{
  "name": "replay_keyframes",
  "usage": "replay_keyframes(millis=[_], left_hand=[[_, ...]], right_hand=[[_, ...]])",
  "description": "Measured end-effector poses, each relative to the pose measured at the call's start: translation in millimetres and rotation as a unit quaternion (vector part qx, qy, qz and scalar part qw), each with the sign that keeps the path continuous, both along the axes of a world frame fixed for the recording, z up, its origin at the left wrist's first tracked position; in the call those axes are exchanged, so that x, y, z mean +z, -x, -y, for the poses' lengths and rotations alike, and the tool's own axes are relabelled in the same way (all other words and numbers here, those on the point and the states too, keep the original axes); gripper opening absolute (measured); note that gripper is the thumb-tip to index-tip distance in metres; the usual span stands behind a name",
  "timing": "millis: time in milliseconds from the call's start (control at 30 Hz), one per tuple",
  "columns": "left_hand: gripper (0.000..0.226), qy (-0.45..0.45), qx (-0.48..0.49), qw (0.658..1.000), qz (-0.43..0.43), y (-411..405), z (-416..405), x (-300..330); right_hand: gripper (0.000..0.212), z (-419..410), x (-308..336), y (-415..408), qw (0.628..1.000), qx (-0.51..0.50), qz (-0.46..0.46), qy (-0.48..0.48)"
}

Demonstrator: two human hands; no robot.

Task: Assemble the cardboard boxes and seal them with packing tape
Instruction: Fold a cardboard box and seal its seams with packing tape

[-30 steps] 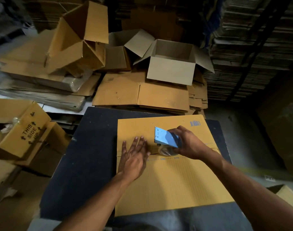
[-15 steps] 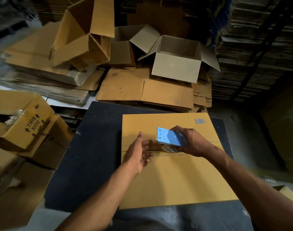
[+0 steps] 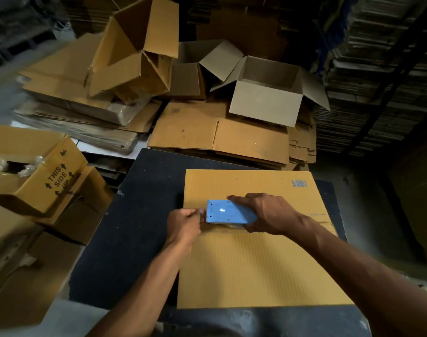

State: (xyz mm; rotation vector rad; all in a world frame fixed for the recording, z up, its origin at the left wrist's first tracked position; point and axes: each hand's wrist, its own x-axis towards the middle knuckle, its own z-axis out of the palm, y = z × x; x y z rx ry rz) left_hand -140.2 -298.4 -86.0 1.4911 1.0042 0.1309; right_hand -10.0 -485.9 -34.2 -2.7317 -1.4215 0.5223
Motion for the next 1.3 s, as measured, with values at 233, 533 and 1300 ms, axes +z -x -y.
replay_keyframes(millis=[233, 533, 1300], left_hand=[[0.015, 0.038, 0.077, 0.996, -0.026, 28, -47, -9], [0.015, 0.102, 0.118, 0.986, -0.051, 40, -66, -30], [0.025, 0.103, 0.155, 0.982, -0.039, 32, -36, -91]], right_hand=[[0.086, -37, 2, 4, 0.998, 0.043, 0.002, 0.048], [0.087, -66, 4, 12, 0.991, 0.072, 0.045, 0.104], [0.079, -119, 4, 30, 0.955, 0.11, 0.137, 0.239]])
